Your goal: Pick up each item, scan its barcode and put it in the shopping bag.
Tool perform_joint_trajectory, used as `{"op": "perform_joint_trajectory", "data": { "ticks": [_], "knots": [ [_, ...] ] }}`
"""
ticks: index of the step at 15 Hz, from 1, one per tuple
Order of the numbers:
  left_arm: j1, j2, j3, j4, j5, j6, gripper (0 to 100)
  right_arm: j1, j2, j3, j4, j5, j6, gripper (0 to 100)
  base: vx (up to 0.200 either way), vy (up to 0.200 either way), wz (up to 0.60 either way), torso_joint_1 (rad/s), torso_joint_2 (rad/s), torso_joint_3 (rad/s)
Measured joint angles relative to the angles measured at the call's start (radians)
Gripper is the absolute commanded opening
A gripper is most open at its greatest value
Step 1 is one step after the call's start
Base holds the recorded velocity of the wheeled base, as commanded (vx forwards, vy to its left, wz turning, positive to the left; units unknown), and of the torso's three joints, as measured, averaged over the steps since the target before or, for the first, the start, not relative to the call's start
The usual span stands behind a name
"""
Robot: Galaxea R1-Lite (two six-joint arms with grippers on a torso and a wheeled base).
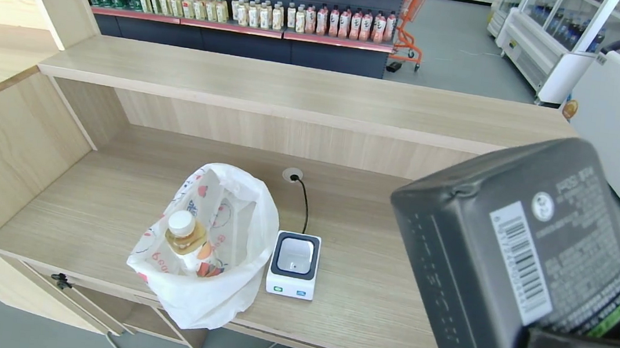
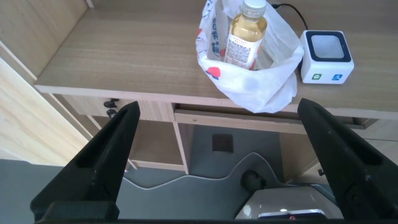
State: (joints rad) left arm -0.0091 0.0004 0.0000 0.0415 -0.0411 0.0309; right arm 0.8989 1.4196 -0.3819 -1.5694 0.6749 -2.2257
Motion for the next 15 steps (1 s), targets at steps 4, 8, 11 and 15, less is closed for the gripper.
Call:
{"op": "perform_joint_trajectory", "data": {
  "ticks": [4, 8, 11, 15],
  "knots": [
    [0.000, 0.000, 0.000, 0.000, 0.000, 0.000, 100, 0.000, 0.001, 0.000, 0.000, 0.002, 0.003, 0, 0.000, 0.000, 0.00, 0.000, 0.00, 0.000],
    [0.000, 0.000, 0.000, 0.000, 0.000, 0.000, 100, 0.007, 0.004, 0.000, 0.001, 0.003, 0.003, 0, 0.000, 0.000, 0.00, 0.000, 0.00, 0.000],
    [0.000, 0.000, 0.000, 0.000, 0.000, 0.000, 100, 0.011, 0.003, -0.001, 0.003, -0.004, 0.032, 0, 0.000, 0.000, 0.00, 0.000, 0.00, 0.000],
    [0.000, 0.000, 0.000, 0.000, 0.000, 0.000, 100, -0.086, -0.055, -0.021, 0.186, -0.400, 0.439, 0, 0.000, 0.000, 0.00, 0.000, 0.00, 0.000]
  ]
}}
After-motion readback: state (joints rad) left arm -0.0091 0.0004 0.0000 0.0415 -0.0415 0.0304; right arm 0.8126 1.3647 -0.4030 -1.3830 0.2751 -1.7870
